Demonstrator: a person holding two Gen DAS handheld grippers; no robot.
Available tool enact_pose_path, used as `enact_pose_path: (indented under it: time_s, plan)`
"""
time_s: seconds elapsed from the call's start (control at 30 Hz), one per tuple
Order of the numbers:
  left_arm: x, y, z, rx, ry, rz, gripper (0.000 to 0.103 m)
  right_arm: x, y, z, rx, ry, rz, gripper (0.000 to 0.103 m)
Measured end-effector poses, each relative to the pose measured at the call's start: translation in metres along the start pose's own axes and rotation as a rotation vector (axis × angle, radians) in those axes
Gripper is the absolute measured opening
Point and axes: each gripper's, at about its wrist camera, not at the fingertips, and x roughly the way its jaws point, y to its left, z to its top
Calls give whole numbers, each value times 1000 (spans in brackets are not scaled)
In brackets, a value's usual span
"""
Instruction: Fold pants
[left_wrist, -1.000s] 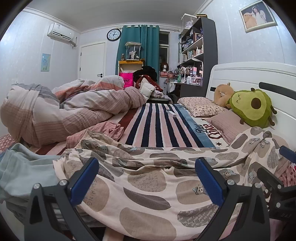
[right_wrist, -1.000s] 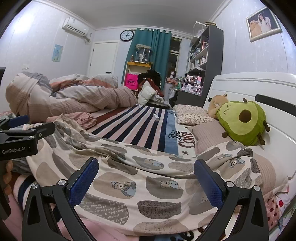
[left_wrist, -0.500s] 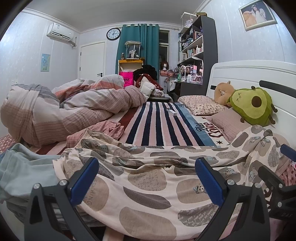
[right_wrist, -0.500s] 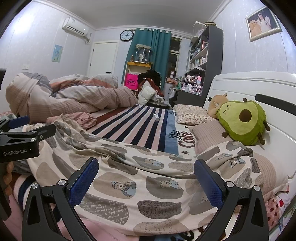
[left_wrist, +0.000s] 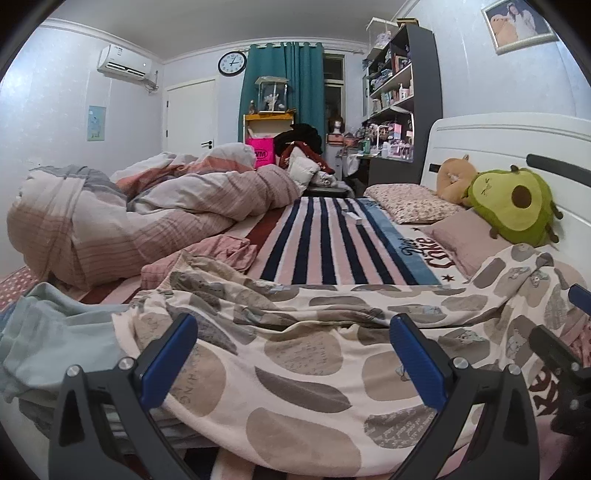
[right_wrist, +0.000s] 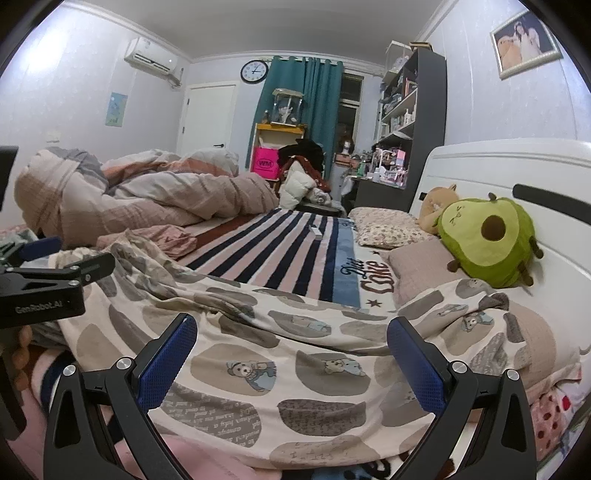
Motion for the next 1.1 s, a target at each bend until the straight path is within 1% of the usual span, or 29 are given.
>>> enact_pose_path:
  time_s: [0.07,0.13,0.17,0.2,0.23,0.27,0.33,0.37,0.4,0.43,0.5,0.53,0.63,0.67,0.73,0.77,0.83,0.87,0.9,0.97,1.03,1.07,1.1]
  plan:
    - [0,-2,1,14,7,31,102,1,-5,-1,23,4,38,103]
    - [1,-5,1,36,9,78,102,2,-9,-2,31,1,68,103]
    - [2,-7,1,53,9,103,102,2,-9,-4,4,-12,52,103]
    - [3,-8,1,74,12,125,102,3,-10,-7,-40,-30,13,103]
    - [4,-7,0,84,18,137,102,9,-10,-14,-102,-33,-70,103]
    - [6,-5,0,83,27,141,102,16,-14,-19,-109,-15,-89,103]
    - [10,-1,-2,64,46,126,102,27,-37,-33,-18,30,-2,103]
    - [12,-1,-4,64,56,113,102,31,-51,-40,52,43,50,102]
    - [15,0,-7,71,68,90,102,33,-64,-46,106,45,85,102]
    - [18,-1,-9,80,81,70,102,34,-82,-54,170,45,95,102]
    - [27,0,-16,82,131,36,102,36,-103,-64,210,58,57,102]
    - [32,2,-20,71,155,21,102,37,-118,-71,228,73,20,102]
    - [45,9,-30,9,211,-11,102,37,-153,-88,292,107,-54,99]
    - [49,12,-32,-14,227,-20,102,38,-164,-94,316,116,-66,97]
    - [56,14,-37,-48,252,-36,102,41,-184,-109,371,156,-90,88]
    - [58,15,-39,-59,259,-45,102,42,-191,-114,386,172,-90,86]
    - [61,16,-43,-74,262,-51,102,49,-201,-128,423,206,-72,77]
    - [62,16,-44,-79,261,-53,102,50,-204,-132,438,212,-56,75]
    - [63,17,-44,-86,262,-56,102,53,-208,-137,456,216,-35,70]
    - [64,20,-43,-103,264,-60,102,57,-213,-143,491,219,-1,66]
    - [63,25,-42,-114,260,-62,102,61,-216,-142,487,212,-7,54]
    - [62,27,-41,-117,256,-60,102,63,-216,-140,485,201,-7,50]
    - [61,30,-40,-119,249,-54,101,64,-218,-137,485,188,-2,45]
